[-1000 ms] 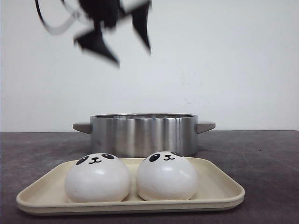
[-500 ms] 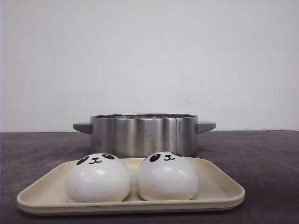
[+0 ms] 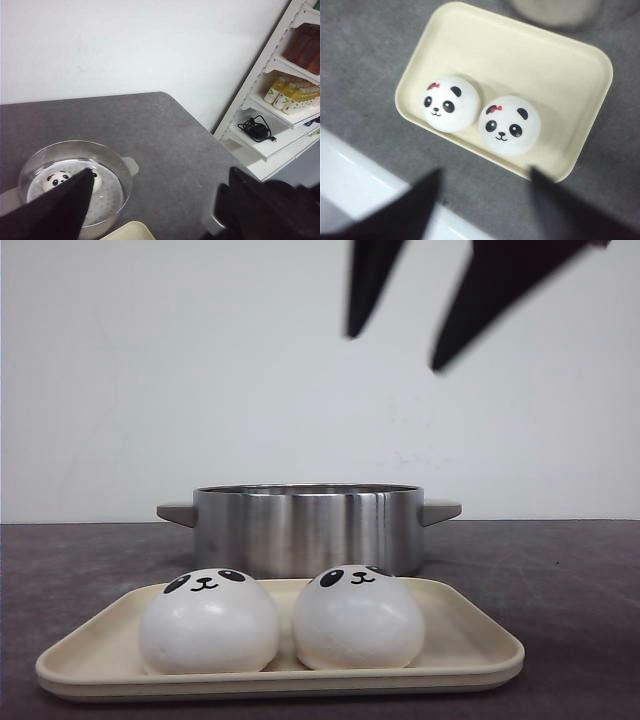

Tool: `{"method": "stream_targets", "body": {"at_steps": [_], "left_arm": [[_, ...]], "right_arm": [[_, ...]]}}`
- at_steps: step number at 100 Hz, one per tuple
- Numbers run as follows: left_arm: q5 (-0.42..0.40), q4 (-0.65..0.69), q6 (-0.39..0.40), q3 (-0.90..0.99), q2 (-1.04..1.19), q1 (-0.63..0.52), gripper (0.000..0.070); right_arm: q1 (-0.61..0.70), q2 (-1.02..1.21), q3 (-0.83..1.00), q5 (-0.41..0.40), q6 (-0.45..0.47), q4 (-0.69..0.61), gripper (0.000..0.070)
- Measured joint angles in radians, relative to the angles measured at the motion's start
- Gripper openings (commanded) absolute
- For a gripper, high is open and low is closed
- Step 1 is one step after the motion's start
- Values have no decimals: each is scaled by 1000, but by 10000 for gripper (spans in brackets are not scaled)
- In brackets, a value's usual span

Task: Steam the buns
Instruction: 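Lower the right gripper onto a nearer panda bun and grasp it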

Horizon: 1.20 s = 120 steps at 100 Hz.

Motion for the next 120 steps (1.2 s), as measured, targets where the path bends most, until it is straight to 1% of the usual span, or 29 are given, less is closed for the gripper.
{"method": "stream_targets", "body": {"at_steps": [8,26,43,65,76,91,95,96,97,99,103,110,111,120], "left_arm": [[-21,-18,0,0,-23,0,496],[-32,-31,0,0,-53,0,497],[-32,-33,4,0,-57,0,497],[-32,-71,6,0,-57,0,497],[-32,-83,6,0,-58,0,497],[-32,-84,6,0,-66,0,497],[-32,-84,6,0,-67,0,497],[-32,-84,6,0,-68,0,497],[-32,-84,6,0,-68,0,497],[-32,-84,6,0,-69,0,497],[-32,-84,6,0,-72,0,497],[-32,-84,6,0,-74,0,497],[-32,-84,6,0,-75,0,497],[-32,-84,6,0,-76,0,497]], "right_arm": [[-27,37,0,-29,-8,2,592],[-55,120,0,-40,-21,21,580],[-73,235,0,-102,-38,63,579],[-73,374,0,-104,-50,82,577],[-73,419,0,-104,-53,109,543],[-76,452,0,-104,-53,153,531],[-80,456,0,-104,-53,163,475],[-80,457,0,-104,-53,166,453],[-80,458,0,-104,-53,168,414],[-80,459,0,-104,-52,171,375],[-87,460,0,-105,-52,174,254],[-97,460,0,-104,-52,176,12],[-99,460,0,-104,-52,176,0],[-106,460,0,-100,-52,186,3]]}}
